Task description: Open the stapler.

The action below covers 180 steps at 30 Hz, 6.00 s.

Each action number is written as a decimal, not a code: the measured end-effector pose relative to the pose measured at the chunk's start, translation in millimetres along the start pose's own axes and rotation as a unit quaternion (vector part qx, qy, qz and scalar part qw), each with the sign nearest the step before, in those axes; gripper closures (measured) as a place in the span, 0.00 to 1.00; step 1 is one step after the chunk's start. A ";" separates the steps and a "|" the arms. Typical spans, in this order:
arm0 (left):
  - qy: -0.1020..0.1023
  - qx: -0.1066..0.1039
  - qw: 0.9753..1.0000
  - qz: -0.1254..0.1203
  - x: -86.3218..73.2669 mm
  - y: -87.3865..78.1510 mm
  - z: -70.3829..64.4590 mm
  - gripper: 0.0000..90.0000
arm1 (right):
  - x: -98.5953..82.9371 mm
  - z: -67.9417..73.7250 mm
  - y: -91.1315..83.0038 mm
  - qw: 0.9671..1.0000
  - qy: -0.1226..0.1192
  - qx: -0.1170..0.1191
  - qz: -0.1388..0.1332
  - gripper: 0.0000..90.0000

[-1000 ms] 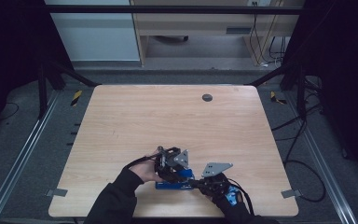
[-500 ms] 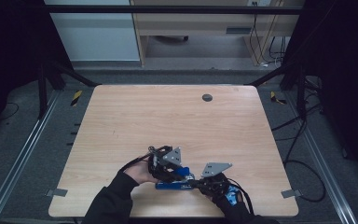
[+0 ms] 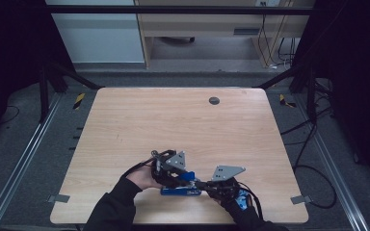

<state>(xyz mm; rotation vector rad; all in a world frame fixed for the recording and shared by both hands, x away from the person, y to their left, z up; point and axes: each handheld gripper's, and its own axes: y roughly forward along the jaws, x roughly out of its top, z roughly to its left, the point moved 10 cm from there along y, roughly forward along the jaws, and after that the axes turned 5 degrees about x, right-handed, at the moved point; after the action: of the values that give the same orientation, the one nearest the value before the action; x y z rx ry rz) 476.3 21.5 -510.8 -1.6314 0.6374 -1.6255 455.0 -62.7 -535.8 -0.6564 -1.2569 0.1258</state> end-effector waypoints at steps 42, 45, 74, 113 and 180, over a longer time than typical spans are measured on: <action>-0.173 0.177 0.961 -0.126 -38.3 -46.7 6.3 0.55 | 17.4 -6.1 -1.1 0.999 -0.007 -0.009 -0.035 1.00; -0.191 0.202 0.950 -0.144 -43.5 -49.2 4.0 0.58 | 17.6 -6.7 -1.2 0.999 -0.004 -0.008 -0.037 1.00; -0.290 0.323 0.877 -0.206 -68.6 -14.7 -48.7 0.79 | 20.2 -5.5 1.4 0.999 -0.001 -0.001 -0.036 1.00; -0.295 0.330 0.871 -0.214 -26.2 38.5 -57.1 0.99 | 21.5 -6.5 0.9 0.999 0.005 0.004 -0.040 1.00; -0.278 0.335 0.881 -0.183 -15.9 50.5 -49.5 1.00 | 41.2 3.7 10.1 0.998 -0.008 0.031 -0.053 1.00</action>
<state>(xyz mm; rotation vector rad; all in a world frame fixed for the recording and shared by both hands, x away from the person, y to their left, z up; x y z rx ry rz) 433.8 -4.4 -563.6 -1.5976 -0.5141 -1.2904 467.8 -35.1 -506.0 -0.5359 -1.2950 0.0812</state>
